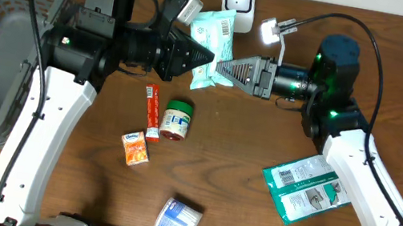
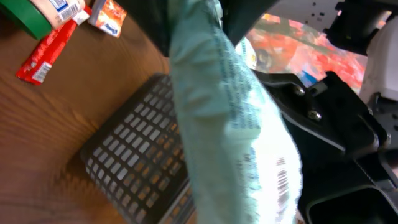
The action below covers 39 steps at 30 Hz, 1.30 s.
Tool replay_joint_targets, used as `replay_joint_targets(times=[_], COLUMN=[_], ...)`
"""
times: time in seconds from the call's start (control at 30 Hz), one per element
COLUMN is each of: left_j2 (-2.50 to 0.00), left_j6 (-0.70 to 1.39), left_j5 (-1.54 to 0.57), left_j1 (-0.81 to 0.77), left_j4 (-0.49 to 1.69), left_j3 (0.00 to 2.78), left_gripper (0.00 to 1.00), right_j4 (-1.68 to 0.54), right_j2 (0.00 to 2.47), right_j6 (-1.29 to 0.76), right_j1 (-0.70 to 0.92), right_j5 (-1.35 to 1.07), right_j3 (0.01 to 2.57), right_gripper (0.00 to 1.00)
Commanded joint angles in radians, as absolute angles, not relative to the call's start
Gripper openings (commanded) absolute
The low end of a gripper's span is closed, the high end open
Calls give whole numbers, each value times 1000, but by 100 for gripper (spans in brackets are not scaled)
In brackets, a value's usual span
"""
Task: Scan the item barcode
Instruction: 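Release with right gripper and carry wipes pack toward scanner with left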
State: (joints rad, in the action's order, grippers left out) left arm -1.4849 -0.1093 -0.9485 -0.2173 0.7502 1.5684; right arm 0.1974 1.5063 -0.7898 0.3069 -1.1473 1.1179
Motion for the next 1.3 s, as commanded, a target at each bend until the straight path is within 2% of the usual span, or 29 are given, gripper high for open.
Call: replay_joint_targets(times=[0.0, 0.03, 0.1, 0.2, 0.3, 0.43, 0.63, 0.77, 0.9, 0.97, 1.1, 1.27], left_j2=[-1494, -1494, -1494, -1494, -1493, -1483, -1483, -1494, -1496, -1498, -1528, -1598], left_j6=[-119, -119, -118, -120, -110, -104, -149, -241, -331, -390, -585, -611], left_j5=[-940, -941, -941, -939, -886, -641, -250, 92, 300, 339, 351, 349], left_j1=[-222, -222, -222, -221, -221, -234, -318, -413, -499, -527, -543, -543], left_j4=[746, 746, 750, 748, 747, 761, 757, 752, 699, 651, 535, 468], left_j3=[1576, 1576, 1576, 1576, 1580, 1594, 1620, 1620, 1619, 1619, 1619, 1619], left_gripper=[7, 7, 8, 8, 7, 7, 7, 7, 7, 7, 7, 7], right_j4=[233, 239, 244, 244, 242, 187, -127, -484, -664, -700, -717, -727], right_j2=[1503, 1503, 1503, 1503, 1503, 1503, 1503, 1503, 1503, 1503, 1503, 1503], right_j6=[-788, -788, -788, -776, -776, -759, -544, -343, -289, -264, -221, -197], right_j1=[311, 309, 299, 254, 173, 49, -89, -135, -126, -117, -109, -110], right_j5=[-1157, -1157, -1157, -1178, -1248, -1348, -1321, -1011, -604, -483, -429, -389], right_j3=[1135, 1135, 1135, 1135, 1135, 1135, 1135, 1135, 1135, 1135, 1135, 1135], right_gripper=[41, 52, 64, 72, 73, 76, 75, 75, 77, 77, 78, 84])
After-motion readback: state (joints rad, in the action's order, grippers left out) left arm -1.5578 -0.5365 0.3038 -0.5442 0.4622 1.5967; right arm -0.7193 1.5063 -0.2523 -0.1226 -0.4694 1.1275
